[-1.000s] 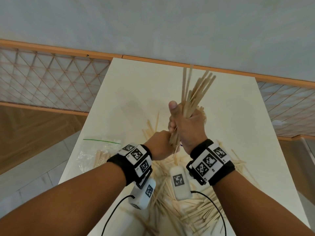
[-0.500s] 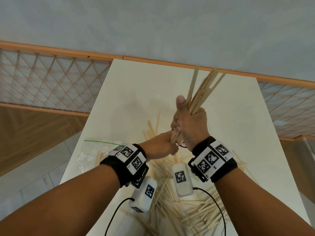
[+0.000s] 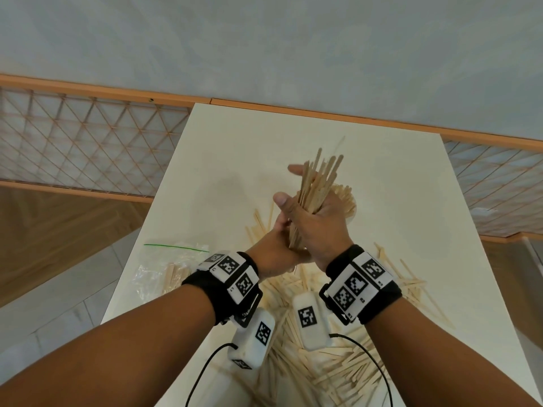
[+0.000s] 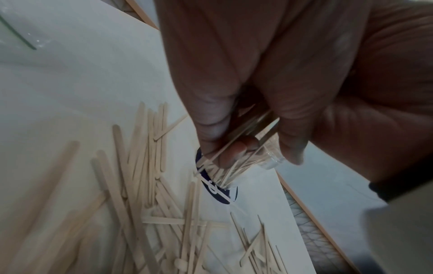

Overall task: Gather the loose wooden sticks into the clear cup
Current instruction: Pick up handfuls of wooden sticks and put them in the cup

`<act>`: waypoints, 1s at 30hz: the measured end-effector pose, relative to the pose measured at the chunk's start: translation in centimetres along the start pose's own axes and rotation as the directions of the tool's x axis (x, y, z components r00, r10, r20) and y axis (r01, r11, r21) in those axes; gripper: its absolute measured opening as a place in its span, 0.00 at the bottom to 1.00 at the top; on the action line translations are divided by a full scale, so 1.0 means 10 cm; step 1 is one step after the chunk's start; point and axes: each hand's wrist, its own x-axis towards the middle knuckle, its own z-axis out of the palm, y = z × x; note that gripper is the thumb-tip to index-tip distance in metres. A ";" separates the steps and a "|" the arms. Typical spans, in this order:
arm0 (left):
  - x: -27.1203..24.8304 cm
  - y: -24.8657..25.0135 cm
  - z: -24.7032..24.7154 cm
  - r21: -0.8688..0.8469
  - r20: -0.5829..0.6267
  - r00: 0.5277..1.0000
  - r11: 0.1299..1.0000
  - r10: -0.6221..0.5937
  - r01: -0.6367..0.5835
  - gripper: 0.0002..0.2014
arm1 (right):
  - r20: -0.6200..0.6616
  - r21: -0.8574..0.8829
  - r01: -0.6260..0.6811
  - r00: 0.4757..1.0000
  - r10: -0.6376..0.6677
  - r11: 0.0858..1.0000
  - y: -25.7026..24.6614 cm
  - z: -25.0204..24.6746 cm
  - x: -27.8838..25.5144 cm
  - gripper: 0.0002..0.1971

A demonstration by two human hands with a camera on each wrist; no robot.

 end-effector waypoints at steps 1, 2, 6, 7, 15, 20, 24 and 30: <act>0.00 0.01 0.00 -0.005 0.004 1.000 1.000 0.007 -0.007 0.19 | 0.001 -0.003 0.002 1.000 -0.002 1.000 0.00 0.00 0.00 0.13; -0.01 0.03 0.00 0.007 0.013 1.000 1.000 0.003 -0.003 0.17 | 0.011 0.004 0.000 1.000 0.000 1.000 -0.01 0.00 -0.01 0.11; 0.00 0.01 -0.04 0.075 0.028 0.990 0.988 -0.139 0.137 0.06 | 0.093 0.024 -0.023 0.995 0.021 0.999 0.01 0.01 -0.01 0.15; 0.01 -0.01 -0.04 0.075 0.036 0.987 0.985 -0.159 0.156 0.05 | 0.096 0.017 -0.026 0.995 0.024 1.000 0.02 0.01 -0.01 0.15; 0.06 -0.32 -0.13 0.290 -0.005 0.989 0.946 -0.149 0.144 0.15 | -0.166 0.200 -0.155 0.968 0.190 0.967 -0.18 -0.10 0.19 0.23; 0.00 -0.62 -0.25 0.704 -0.233 0.935 0.617 -0.267 0.352 0.39 | -0.362 0.247 0.039 0.931 0.054 0.968 -0.69 -0.36 0.50 0.25; 0.03 -0.73 -0.18 0.844 -0.256 0.945 0.430 -0.204 0.321 0.47 | -0.406 0.135 0.090 0.913 -0.028 0.987 -0.65 -0.41 0.66 0.25; 0.16 -0.72 -0.14 0.845 -0.165 0.970 0.482 -0.179 0.232 0.38 | -0.358 -0.147 -0.144 0.930 0.083 0.979 0.06 -0.42 0.56 0.25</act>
